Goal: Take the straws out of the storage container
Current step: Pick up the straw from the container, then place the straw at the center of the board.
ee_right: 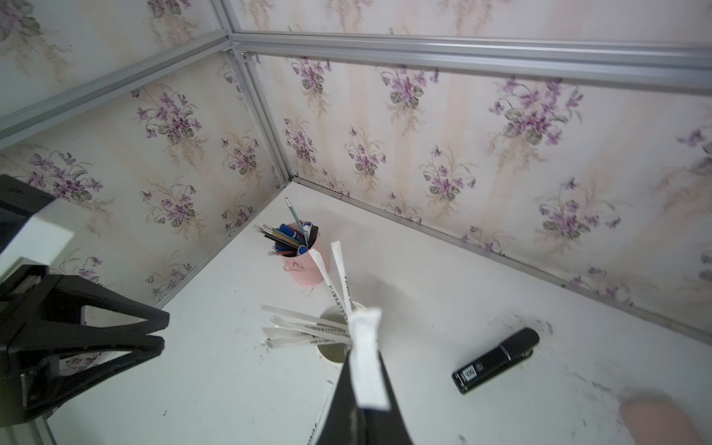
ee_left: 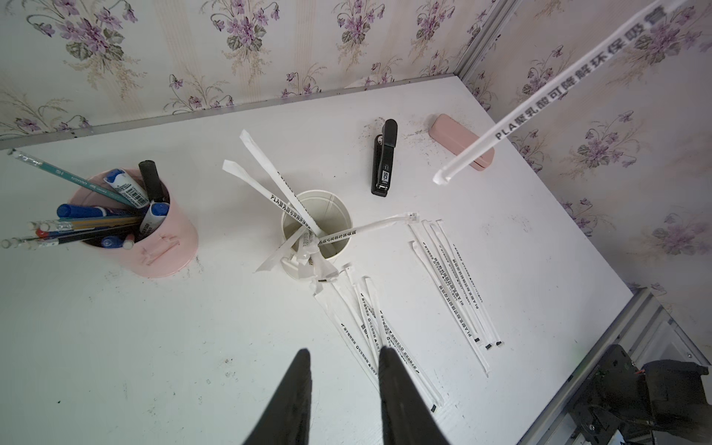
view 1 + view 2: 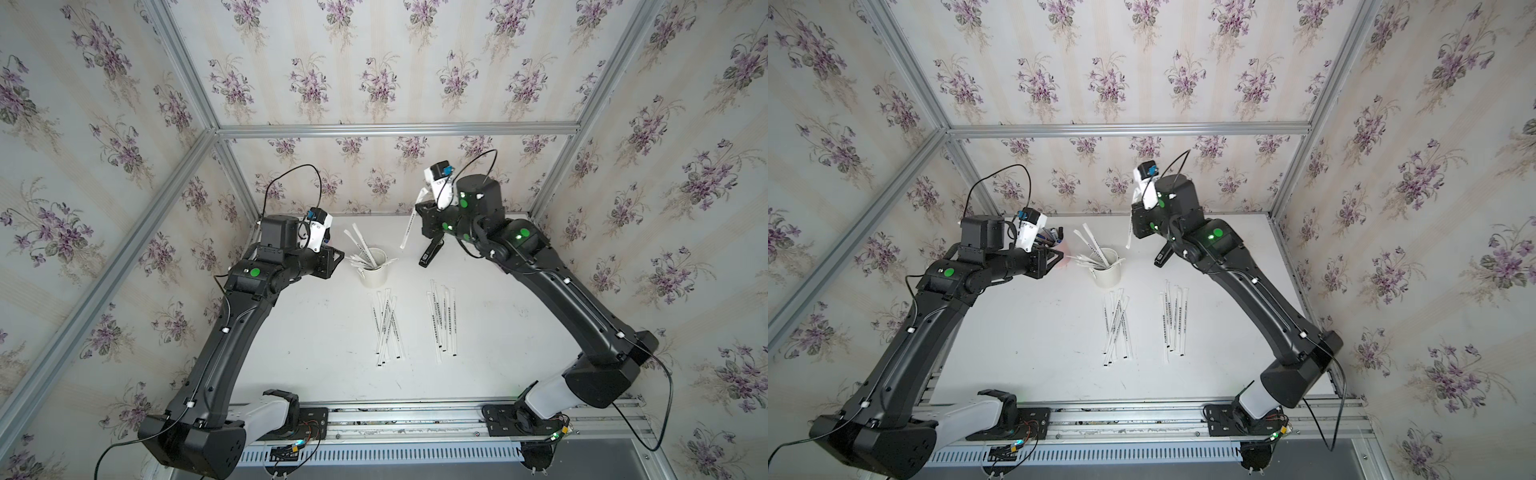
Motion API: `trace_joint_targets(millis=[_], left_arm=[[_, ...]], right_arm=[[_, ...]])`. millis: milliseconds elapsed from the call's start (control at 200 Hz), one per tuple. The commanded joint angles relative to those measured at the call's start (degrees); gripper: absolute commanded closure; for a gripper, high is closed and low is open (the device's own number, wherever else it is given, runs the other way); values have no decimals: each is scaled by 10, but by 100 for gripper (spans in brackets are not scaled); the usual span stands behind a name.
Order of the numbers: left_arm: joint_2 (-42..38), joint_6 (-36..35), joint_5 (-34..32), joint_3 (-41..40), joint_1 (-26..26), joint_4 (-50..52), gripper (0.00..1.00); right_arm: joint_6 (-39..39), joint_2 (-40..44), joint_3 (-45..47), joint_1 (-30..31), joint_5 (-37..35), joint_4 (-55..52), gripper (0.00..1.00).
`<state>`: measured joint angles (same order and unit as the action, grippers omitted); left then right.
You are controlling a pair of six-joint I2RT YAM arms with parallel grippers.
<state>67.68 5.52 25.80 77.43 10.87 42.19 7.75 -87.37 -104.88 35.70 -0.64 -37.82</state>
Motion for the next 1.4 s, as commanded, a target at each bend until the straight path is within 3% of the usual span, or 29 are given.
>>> trace_joint_targets(millis=[0,140,520,1084,1259,1399], left_arm=[[-5,-2,9,-3,0,-19,68],[7,2,20,2,-1,-11,68],[2,-2,33,4,0,-6,68],[2,2,50,6,0,-7,67],[3,4,58,8,0,-6,67],[3,3,56,6,1,-6,67]], right_arm=[[50,15,25,-75,91,-190,100],[35,0,88,-130,176,-293,100],[38,-84,214,-140,166,-277,100],[34,-176,193,-161,200,-250,100],[38,-180,188,-163,188,-251,85],[43,-174,189,-163,172,-248,81]])
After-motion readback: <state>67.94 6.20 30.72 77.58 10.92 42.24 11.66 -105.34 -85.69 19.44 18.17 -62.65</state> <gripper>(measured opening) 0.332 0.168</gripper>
